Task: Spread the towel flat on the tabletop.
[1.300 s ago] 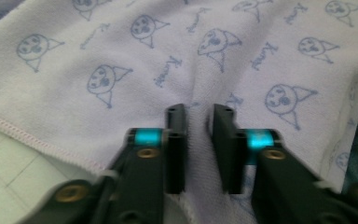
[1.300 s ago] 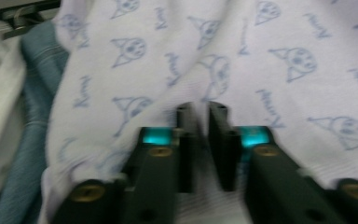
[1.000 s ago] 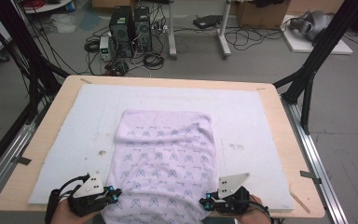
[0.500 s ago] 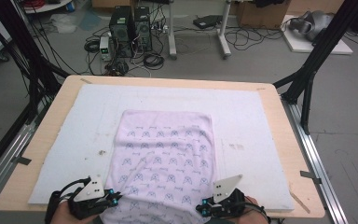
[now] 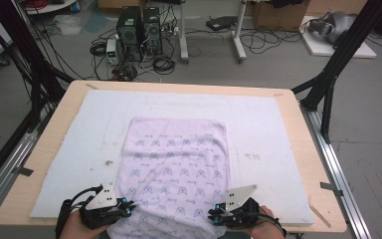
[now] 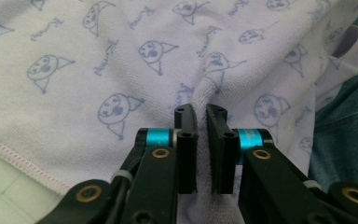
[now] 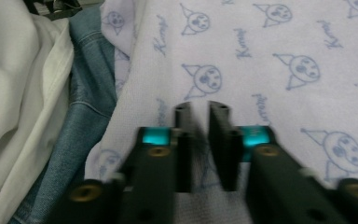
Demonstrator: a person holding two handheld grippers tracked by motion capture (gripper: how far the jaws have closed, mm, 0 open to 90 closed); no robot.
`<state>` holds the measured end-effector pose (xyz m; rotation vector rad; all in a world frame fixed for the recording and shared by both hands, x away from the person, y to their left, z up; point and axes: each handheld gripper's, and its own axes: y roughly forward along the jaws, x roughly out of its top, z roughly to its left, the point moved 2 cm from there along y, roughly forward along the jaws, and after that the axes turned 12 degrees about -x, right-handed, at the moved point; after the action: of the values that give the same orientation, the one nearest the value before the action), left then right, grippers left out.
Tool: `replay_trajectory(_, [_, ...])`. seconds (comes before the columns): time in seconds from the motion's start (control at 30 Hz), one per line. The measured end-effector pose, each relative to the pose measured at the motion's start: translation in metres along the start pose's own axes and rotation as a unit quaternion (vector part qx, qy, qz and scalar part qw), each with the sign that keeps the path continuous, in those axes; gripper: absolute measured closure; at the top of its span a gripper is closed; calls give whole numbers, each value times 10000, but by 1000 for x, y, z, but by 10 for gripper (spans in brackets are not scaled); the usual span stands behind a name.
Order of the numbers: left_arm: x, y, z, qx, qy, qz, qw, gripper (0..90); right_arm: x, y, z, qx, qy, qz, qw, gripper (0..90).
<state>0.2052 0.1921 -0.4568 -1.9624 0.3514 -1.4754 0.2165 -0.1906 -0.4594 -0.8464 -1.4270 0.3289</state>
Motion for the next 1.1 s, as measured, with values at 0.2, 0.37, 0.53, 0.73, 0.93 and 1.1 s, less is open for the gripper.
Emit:
replay_trajectory(0.2, [-3, -15, -4, -113, 15, -101, 9999, 856, 3, -7, 3, 205, -154, -57, 9997, 882])
replay_trajectory(0.37, [6, -21, 8, 70, -211, -264, 9994, 575, 8, -18, -20, -185, 340, -222, 9990, 691])
replay_trajectory(0.53, [6, -3, 13, -10, -125, -54, 9999, 604, 10, -4, -27, -185, 275, -66, 9994, 656])
replay_trajectory(0.73, [-2, -4, 4, -131, -97, -38, 9999, 703, 3, 3, -18, -69, 156, 82, 9998, 710])
replay_trajectory(0.93, [-10, -20, 7, 79, -236, -37, 9997, 595, -2, -11, -17, -157, 221, -14, 9996, 681])
replay_trajectory(1.1, [-7, -12, 12, 9, -223, 1, 9998, 686, -8, -13, -20, -331, 219, 76, 9992, 668])
